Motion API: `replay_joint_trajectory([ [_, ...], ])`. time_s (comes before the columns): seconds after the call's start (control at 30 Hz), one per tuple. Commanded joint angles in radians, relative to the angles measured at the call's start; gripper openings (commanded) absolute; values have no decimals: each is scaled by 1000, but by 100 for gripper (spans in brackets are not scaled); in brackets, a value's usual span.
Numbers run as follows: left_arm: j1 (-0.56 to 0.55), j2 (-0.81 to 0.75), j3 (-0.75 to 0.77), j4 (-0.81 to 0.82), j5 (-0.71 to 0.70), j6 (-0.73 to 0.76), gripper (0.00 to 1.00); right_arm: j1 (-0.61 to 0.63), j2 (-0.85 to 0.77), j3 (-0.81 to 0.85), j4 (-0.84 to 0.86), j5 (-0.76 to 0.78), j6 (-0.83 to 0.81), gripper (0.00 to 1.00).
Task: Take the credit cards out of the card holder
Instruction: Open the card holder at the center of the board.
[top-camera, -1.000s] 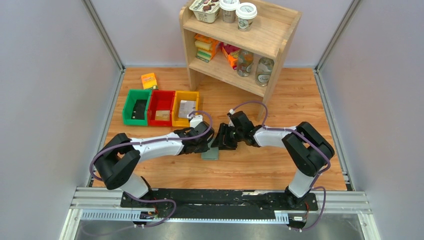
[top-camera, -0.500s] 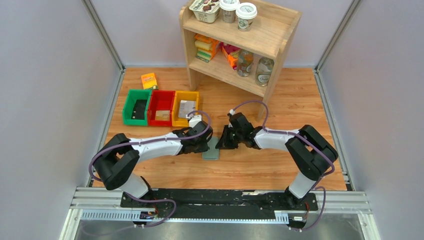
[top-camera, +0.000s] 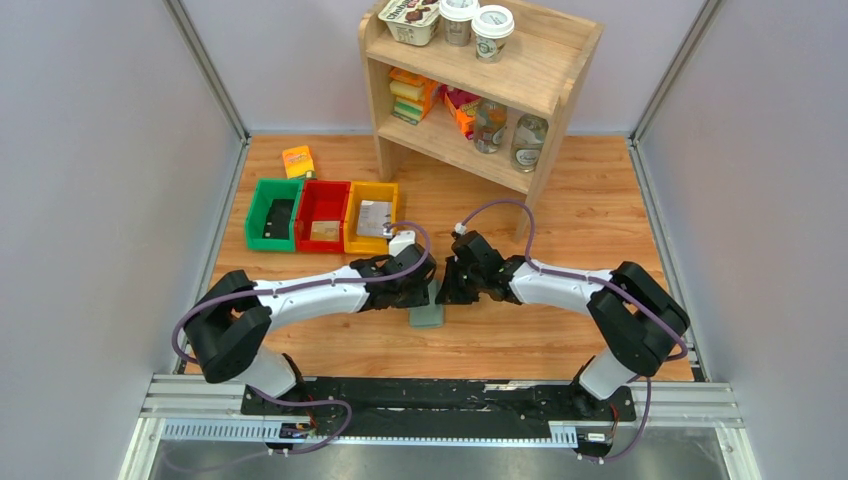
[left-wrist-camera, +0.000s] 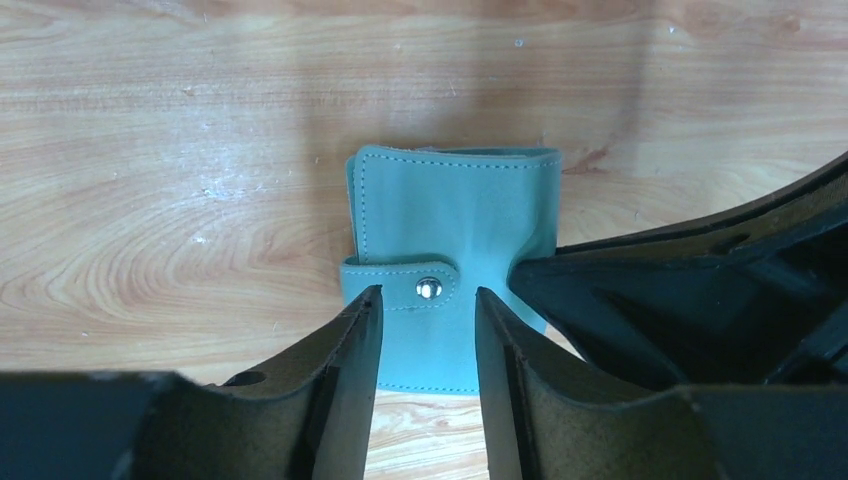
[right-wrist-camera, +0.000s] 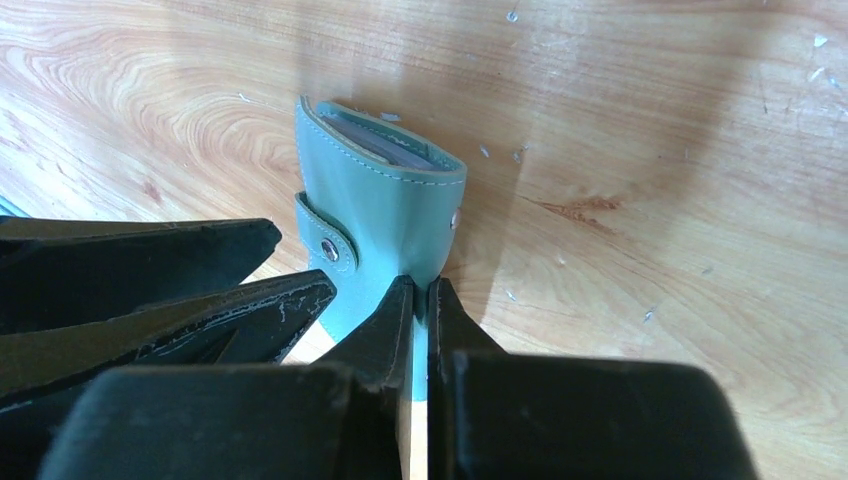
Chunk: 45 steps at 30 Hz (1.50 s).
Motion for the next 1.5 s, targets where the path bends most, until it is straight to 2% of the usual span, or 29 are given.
replay_joint_trajectory([
  [0.0,0,-12,42,-19,-18,-30,48,13,-33,28,-59,55,-27,0],
  [0.47,-23,126,84,-51,48,-12,47,28,-31,39,-53,46,-15,0],
  [0.6,-25,163,91,-88,27,-12,38,31,-40,39,-53,38,-12,0],
  [0.77,-25,165,91,-106,1,-4,7,34,-44,36,-50,35,-16,0],
  [0.83,-26,145,87,-100,-10,2,2,34,-44,33,-50,35,-19,0],
  [1.03,-19,-8,26,-30,-19,26,1,27,-51,23,-56,43,-56,0],
  [1.13,9,-96,-60,18,-12,4,0,16,-54,19,-58,41,-76,0],
  [1.2,29,-186,-127,52,-9,-19,0,13,-56,23,-62,44,-93,2],
  [1.3,43,-234,-211,89,-3,-62,0,11,-48,35,-84,47,-119,7],
  [1.47,46,-245,-326,187,54,-142,0,13,-76,72,-176,95,-161,27],
])
